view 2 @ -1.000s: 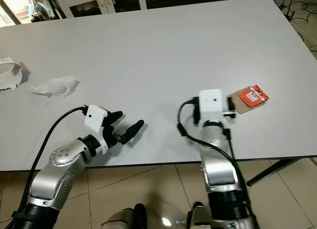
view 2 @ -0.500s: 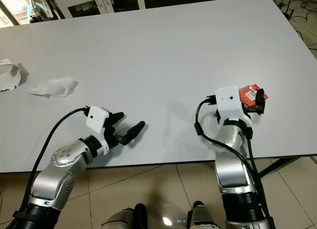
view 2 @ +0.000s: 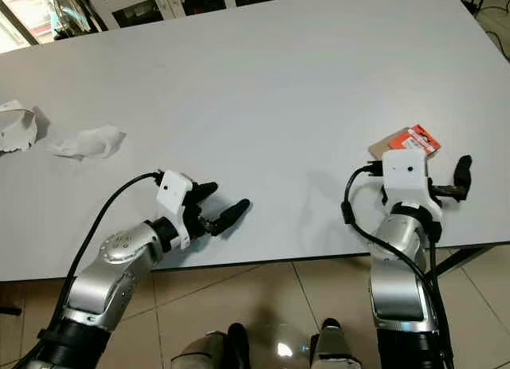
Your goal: Picking trash to rubbish bin
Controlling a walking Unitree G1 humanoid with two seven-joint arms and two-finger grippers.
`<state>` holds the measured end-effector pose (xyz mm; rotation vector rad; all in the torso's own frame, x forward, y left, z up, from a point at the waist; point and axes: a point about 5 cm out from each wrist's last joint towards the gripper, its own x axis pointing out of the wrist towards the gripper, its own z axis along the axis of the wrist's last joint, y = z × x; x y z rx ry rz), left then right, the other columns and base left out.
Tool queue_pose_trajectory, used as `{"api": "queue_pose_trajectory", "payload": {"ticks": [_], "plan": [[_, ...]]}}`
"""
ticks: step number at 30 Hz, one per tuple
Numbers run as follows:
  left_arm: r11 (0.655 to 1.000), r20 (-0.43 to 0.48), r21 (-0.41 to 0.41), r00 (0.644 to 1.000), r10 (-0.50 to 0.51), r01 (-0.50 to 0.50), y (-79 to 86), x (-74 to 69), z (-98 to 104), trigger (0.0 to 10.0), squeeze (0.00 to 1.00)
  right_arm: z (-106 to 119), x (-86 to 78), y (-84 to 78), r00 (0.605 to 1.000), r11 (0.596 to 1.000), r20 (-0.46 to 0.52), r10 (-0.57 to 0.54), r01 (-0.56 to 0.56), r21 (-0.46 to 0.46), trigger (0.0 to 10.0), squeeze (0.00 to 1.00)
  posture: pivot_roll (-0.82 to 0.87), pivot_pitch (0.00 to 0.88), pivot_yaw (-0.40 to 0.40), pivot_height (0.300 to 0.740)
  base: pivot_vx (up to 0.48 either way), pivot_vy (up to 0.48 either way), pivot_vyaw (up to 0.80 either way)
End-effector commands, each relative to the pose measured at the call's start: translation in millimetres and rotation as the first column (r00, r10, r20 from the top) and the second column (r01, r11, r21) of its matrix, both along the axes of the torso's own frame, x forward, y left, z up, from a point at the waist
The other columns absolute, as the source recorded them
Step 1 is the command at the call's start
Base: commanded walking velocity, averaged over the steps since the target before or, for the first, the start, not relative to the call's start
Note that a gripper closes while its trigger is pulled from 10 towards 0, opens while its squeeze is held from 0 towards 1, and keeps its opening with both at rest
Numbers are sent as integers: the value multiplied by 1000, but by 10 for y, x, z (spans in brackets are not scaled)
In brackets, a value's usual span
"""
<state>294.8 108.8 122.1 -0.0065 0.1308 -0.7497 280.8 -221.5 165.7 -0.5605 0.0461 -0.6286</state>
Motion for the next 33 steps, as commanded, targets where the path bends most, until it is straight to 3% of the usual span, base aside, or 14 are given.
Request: {"api": "queue_pose_trajectory", "payload": {"ticks": [1,5,9,22,26,33], "plan": [[999,-19,31,1000,-10,11,21,0,-63,10000,0,-112,-86,-41,998,999,-43,-35,36,34,10000,929,-140,247,222,740,0,0,0],[999,-19,31,1000,-20,21,7,4,-70,10000,0,-270,-90,16,997,982,-76,24,-9,188,10000,929,-145,248,225,740,0,0,0],[999,-21,27,999,-24,24,-4,-8,-84,10000,0,-419,-38,151,990,910,-66,128,-91,405,10000,922,-141,249,218,740,0,0,0],[1000,-9,-2,1000,16,-16,-9,3,-68,10000,0,-380,196,515,937,824,-16,350,-300,481,10000,882,-115,228,172,740,0,0,0],[1000,-8,-6,1000,22,-22,-16,1,-71,10000,0,-399,221,563,928,809,-20,372,-314,498,10000,878,-111,222,163,740,0,0,0],[999,-3,-14,999,40,-40,-24,10,-79,10000,0,-457,272,826,874,752,-43,483,-390,531,10000,871,-110,212,144,740,0,0,0]]}}
